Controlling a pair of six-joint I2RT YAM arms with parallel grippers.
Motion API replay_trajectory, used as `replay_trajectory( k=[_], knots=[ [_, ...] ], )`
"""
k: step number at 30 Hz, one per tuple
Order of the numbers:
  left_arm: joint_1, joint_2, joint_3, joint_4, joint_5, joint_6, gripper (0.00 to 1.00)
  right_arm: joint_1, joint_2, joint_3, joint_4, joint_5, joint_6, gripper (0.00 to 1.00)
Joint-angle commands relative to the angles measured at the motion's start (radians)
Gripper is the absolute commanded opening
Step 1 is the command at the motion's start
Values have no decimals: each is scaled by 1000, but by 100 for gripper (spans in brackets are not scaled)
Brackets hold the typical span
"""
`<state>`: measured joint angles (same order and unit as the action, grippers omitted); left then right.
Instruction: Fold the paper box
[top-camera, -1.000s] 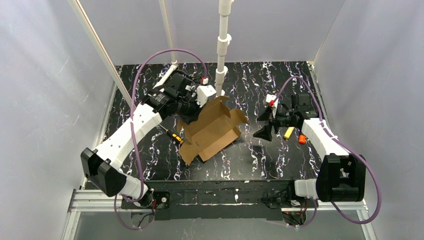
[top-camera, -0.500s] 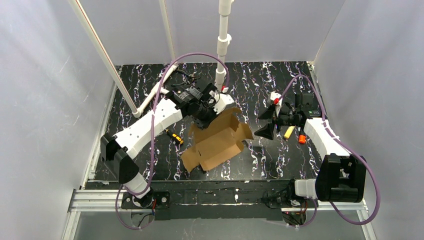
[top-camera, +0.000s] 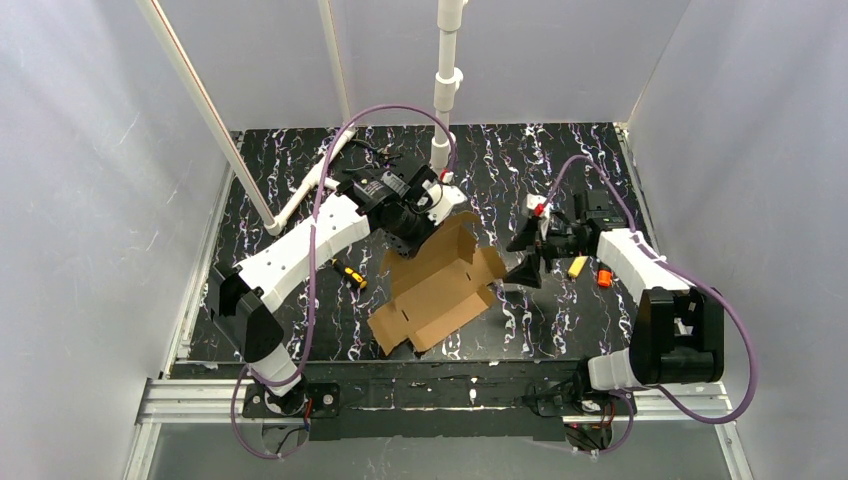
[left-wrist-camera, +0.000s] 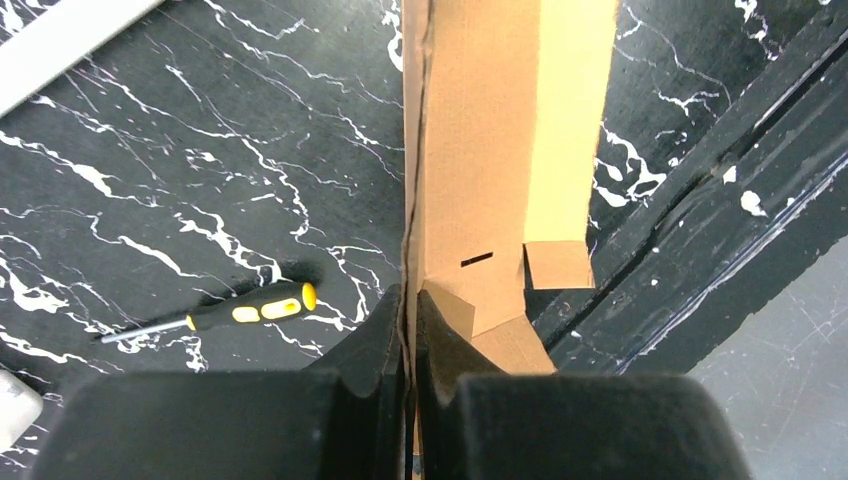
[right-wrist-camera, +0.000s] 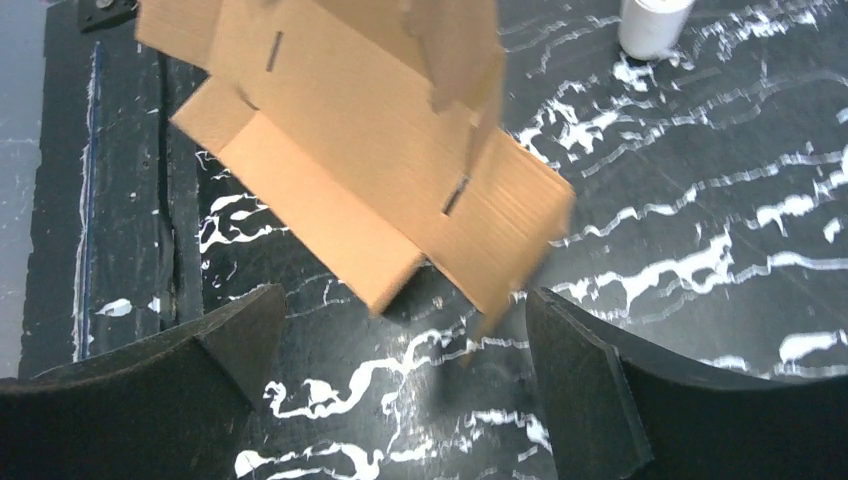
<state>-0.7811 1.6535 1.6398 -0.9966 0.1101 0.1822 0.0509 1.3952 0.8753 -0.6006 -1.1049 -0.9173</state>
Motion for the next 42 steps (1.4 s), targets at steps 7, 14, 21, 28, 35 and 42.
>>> replay_trajectory(
  k=[7, 14, 21, 28, 35, 42],
  knots=[
    [2, -15, 102, -40, 12, -31, 0, 207, -74, -38, 632, 240, 423, 98],
    [23, 13, 152, -42, 54, -68, 0, 257, -41, -189, 979, 249, 492, 85],
    [51, 15, 148, -43, 114, -102, 0, 295, 1, -228, 1105, 323, 437, 15],
    [191, -53, -9, 73, 486, -263, 0, 297, -26, -292, 1123, 334, 347, 1],
    [210, -58, -90, 124, 534, -355, 0, 297, -43, -314, 1121, 336, 334, 1],
    [299, -151, -227, 251, 558, -493, 0, 304, -36, -336, 1247, 323, 419, 1]
  ],
)
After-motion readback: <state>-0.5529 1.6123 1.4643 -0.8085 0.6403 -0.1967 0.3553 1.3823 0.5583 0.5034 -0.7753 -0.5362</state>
